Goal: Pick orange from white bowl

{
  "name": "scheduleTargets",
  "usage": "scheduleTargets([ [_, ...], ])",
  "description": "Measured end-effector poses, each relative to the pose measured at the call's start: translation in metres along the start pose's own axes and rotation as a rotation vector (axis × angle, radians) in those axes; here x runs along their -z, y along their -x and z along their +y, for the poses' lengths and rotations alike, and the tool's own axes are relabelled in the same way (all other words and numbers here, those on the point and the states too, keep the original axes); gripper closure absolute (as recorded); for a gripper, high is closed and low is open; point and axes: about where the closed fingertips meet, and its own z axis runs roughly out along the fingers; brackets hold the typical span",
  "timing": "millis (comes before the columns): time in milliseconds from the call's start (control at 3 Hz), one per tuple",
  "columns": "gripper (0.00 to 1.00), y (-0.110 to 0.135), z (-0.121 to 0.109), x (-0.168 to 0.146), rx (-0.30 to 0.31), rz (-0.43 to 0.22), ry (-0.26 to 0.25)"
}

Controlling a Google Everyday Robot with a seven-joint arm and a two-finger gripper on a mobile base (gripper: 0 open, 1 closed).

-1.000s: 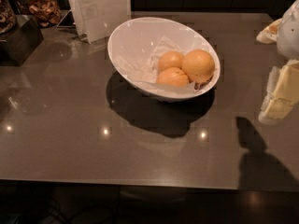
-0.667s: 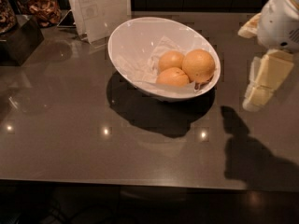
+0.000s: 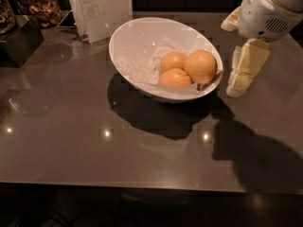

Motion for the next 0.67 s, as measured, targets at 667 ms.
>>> scheduleTargets([
  [667, 0.0, 0.029, -0.056, -0.029, 0.072, -0.098, 0.038],
])
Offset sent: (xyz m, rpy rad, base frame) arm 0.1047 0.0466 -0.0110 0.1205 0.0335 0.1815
